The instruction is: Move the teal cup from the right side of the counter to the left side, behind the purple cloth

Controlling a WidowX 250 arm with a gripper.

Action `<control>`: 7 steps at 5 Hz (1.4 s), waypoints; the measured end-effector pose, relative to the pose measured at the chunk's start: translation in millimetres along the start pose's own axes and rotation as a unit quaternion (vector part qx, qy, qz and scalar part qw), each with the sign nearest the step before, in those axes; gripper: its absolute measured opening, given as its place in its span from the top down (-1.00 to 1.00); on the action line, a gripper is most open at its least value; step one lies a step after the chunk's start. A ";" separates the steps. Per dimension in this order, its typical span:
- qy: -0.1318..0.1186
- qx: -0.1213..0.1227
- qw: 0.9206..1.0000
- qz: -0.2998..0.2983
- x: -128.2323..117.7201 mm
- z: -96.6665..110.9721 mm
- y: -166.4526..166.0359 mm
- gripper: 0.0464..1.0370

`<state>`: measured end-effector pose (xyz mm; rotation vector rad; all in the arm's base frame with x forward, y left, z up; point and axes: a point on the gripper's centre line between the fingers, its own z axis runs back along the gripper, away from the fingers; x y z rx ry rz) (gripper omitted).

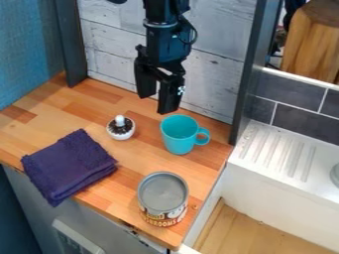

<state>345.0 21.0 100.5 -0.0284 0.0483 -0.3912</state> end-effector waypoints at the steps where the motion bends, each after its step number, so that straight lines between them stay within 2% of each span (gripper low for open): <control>1: 0.019 -0.009 1.000 0.002 -1.6 -14.0 0.0 -0.93; 2: 0.003 -0.011 1.000 0.015 10.5 -12.9 3.8 -0.93; 3: -0.022 -0.003 0.999 0.034 24.2 -6.3 9.2 -0.93; 4: -0.014 0.003 0.998 0.055 30.2 -17.0 15.8 -0.93; 5: -0.002 -0.002 0.998 0.060 32.5 -27.5 17.1 -0.93; 7: 0.020 0.004 0.998 0.057 34.0 -41.9 21.7 -0.93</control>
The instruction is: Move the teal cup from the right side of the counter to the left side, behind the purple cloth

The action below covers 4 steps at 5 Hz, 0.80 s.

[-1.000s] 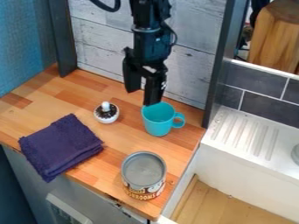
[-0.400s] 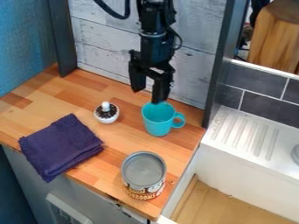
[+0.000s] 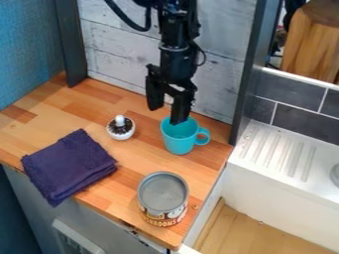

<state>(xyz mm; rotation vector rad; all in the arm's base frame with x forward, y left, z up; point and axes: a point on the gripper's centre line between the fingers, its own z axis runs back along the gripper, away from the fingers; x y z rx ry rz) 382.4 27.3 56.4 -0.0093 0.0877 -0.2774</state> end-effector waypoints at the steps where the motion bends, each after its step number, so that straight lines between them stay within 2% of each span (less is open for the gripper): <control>1: 0.010 0.008 1.000 0.011 0.6 -6.9 3.9 -0.93; 2: 0.024 0.021 0.999 0.019 -0.5 -11.6 8.9 -0.93; 3: 0.027 0.028 0.999 0.025 -1.0 -13.2 11.4 -0.93; 4: 0.033 0.027 0.999 0.024 0.5 -24.1 11.4 -0.85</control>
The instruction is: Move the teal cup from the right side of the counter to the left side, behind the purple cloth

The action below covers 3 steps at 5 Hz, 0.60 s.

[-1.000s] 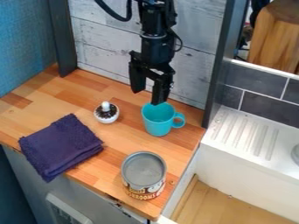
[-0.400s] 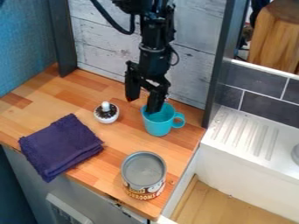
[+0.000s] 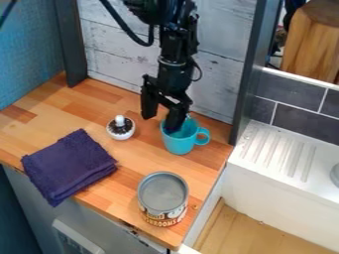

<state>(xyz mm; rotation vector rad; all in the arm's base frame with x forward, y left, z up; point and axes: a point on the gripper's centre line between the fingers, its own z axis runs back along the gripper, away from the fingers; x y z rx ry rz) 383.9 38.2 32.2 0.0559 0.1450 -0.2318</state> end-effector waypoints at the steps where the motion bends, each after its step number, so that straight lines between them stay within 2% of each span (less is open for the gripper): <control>1: -0.006 -0.005 1.000 -0.008 4.6 0.1 -10.0 -0.50; 2: -0.005 -0.010 1.000 -0.012 4.0 -1.9 -15.7 0.07; 3: -0.002 -0.013 1.000 -0.012 2.5 -6.1 -17.6 0.51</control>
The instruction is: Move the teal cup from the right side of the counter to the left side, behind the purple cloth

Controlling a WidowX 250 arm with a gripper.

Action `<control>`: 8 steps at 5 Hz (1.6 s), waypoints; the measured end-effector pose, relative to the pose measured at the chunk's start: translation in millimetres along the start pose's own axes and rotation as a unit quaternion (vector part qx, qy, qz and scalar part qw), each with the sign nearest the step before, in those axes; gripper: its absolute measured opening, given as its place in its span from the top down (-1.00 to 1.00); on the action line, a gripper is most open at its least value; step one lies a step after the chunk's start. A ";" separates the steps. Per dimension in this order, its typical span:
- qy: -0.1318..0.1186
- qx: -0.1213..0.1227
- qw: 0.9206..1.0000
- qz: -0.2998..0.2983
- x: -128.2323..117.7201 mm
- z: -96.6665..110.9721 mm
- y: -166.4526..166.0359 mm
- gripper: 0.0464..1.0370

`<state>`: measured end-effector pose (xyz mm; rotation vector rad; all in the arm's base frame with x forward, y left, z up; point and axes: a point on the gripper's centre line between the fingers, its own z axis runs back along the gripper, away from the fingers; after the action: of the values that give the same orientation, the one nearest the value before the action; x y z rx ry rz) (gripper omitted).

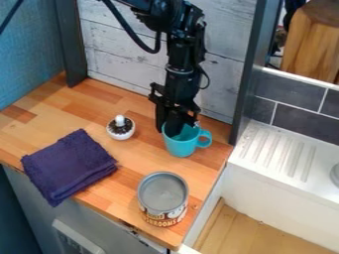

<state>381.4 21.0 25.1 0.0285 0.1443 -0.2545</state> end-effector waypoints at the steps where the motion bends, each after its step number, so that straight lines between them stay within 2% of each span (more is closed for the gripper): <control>1: 0.003 -0.005 1.000 0.002 -2.7 -2.1 -1.5 0.81; 2: -0.009 -0.014 1.000 0.005 -14.6 6.0 -7.9 0.90; 3: -0.060 -0.065 0.996 0.004 -31.0 44.2 8.1 0.90; 4: -0.078 -0.082 0.990 0.079 -59.0 58.3 55.9 0.90; 5: -0.077 -0.077 0.981 0.161 -82.9 63.2 97.1 0.90; 6: -0.080 -0.061 0.969 0.226 -111.5 58.3 141.1 0.90; 7: -0.058 -0.035 0.963 0.262 -136.3 37.7 181.8 0.90; 8: -0.022 -0.027 0.959 0.283 -148.3 14.1 192.7 0.90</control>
<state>290.1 243.7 62.6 0.0085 0.0928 0.3208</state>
